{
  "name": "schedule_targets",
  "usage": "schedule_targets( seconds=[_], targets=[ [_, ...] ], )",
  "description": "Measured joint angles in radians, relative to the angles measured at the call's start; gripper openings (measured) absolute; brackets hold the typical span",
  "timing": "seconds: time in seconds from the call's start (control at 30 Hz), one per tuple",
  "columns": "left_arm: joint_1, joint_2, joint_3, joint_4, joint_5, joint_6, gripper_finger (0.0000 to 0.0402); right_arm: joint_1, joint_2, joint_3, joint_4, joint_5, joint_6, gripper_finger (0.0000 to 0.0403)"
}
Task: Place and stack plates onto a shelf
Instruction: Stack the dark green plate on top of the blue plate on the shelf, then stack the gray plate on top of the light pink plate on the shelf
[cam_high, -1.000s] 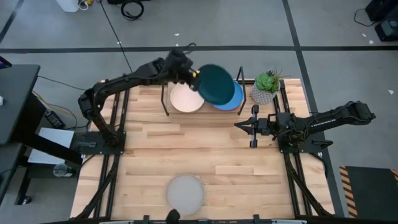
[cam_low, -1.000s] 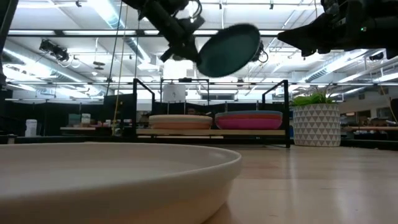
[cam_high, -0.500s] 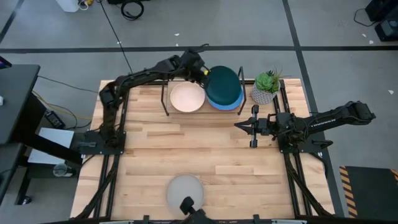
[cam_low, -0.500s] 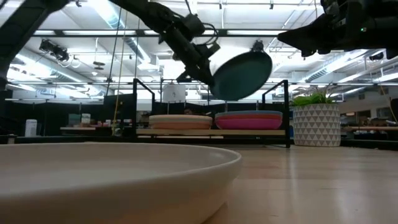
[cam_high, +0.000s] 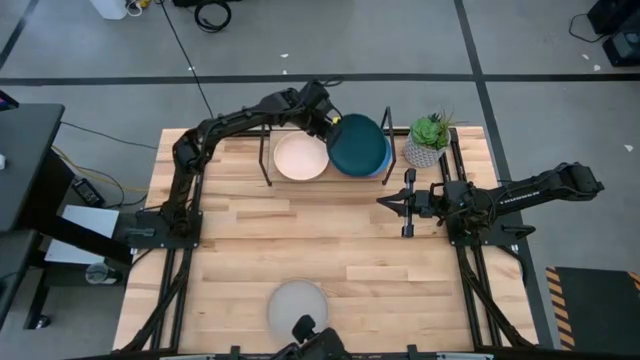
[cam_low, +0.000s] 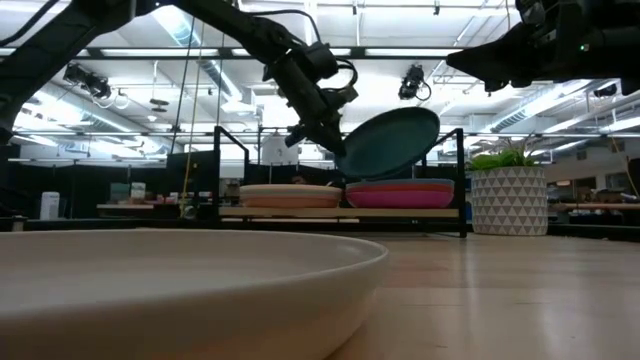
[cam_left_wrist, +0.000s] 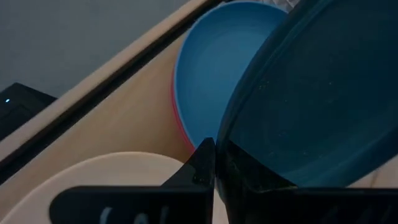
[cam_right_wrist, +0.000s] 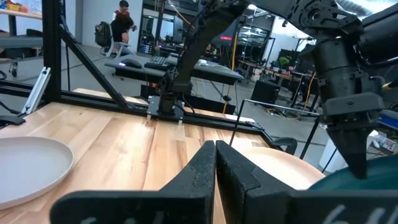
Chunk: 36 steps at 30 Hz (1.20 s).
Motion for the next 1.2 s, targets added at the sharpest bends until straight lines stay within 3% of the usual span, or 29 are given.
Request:
schedule_targets(
  seconds=[0.47, 0.9, 1.07, 1.2],
  targets=[
    [-0.004, 0.011, 0.000, 0.045, -0.017, 0.011, 0.0022, 0.000, 0.000, 0.000, -0.001, 0.000, 0.000, 0.0020],
    [-0.003, 0.011, 0.000, 0.056, -0.022, 0.040, 0.0091, 0.000, 0.000, 0.000, -0.001, 0.000, 0.000, 0.0020],
    [-0.008, 0.002, 0.005, 0.050, -0.029, 0.162, 0.0109, 0.000, 0.000, 0.000, -0.015, 0.000, 0.000, 0.0020],
    [-0.032, -0.001, 0.061, -0.076, 0.036, 0.389, 0.0108, 0.000, 0.000, 0.000, -0.017, 0.000, 0.000, 0.0020]
  ],
)
